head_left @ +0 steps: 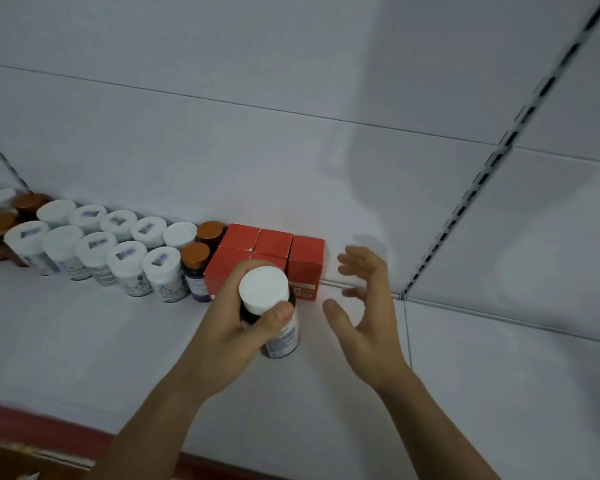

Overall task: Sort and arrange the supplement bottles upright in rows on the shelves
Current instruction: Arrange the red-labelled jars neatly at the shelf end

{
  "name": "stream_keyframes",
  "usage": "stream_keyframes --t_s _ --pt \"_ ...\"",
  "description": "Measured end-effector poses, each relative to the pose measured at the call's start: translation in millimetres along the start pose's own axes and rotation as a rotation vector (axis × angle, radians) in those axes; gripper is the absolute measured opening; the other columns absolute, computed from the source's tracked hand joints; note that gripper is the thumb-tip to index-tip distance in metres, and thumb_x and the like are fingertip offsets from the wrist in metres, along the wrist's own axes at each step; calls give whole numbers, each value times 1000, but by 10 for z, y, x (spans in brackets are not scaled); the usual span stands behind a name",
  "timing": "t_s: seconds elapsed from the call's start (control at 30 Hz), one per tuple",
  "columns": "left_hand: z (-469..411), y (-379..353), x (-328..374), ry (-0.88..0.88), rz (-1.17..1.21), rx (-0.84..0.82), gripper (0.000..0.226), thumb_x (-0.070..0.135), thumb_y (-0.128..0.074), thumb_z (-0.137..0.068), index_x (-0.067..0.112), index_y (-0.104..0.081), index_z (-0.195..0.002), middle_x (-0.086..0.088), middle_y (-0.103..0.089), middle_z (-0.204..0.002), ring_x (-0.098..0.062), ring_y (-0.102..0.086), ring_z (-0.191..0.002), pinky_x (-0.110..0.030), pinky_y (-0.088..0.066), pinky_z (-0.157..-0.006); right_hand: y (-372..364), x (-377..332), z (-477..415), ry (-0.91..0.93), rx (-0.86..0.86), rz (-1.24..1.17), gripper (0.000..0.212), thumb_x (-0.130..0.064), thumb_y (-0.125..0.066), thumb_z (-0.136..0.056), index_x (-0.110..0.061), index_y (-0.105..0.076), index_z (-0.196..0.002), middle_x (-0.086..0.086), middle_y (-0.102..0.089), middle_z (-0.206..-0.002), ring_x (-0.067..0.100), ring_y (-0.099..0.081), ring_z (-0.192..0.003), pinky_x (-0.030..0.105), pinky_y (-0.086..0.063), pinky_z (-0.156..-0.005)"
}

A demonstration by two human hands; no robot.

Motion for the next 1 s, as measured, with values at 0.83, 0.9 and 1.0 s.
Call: stream_keyframes --t_s 0.83,0.9,1.0 --pt "-641 204 -222 -207 -1041 -154 55 33 -26 -96 18 -56 -139 4 -49 -144 -16 -43 -134 -41 -36 -108 -528 485 71 -302 -96 209 82 -23 -82 -80 -25 -41 -151 -11 -66 -123 1 -61 -102 -1 -40 -82" --pt "-687 221 -207 -193 -1027 -155 52 33 -30 -95 19 -58 -136 5 -50 -142 -18 -44 -133 -43 -37 -105 -325 493 44 -336 -232 204 82 -21 -87 -76 -29 -46 -147 -13 -65 -123 -4 -61 -103 13 -50 -90" --pt "-816 192 -117 -177 -987 -151 48 34 -31 -94 25 -57 -133 6 -51 -136 -20 -46 -128 -48 -38 -102 198 485 26 -423 -394 354 87 -30 -86 -79 -24 -41 -152 -4 -54 -145 9 -56 -124 31 -53 -100"
Point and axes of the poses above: each hand's wrist, its own z-axis away from the middle knuckle, its own y-axis out of the back of the hand, x = y × z, the point moved 3 cm from there along -z, towards the middle knuckle
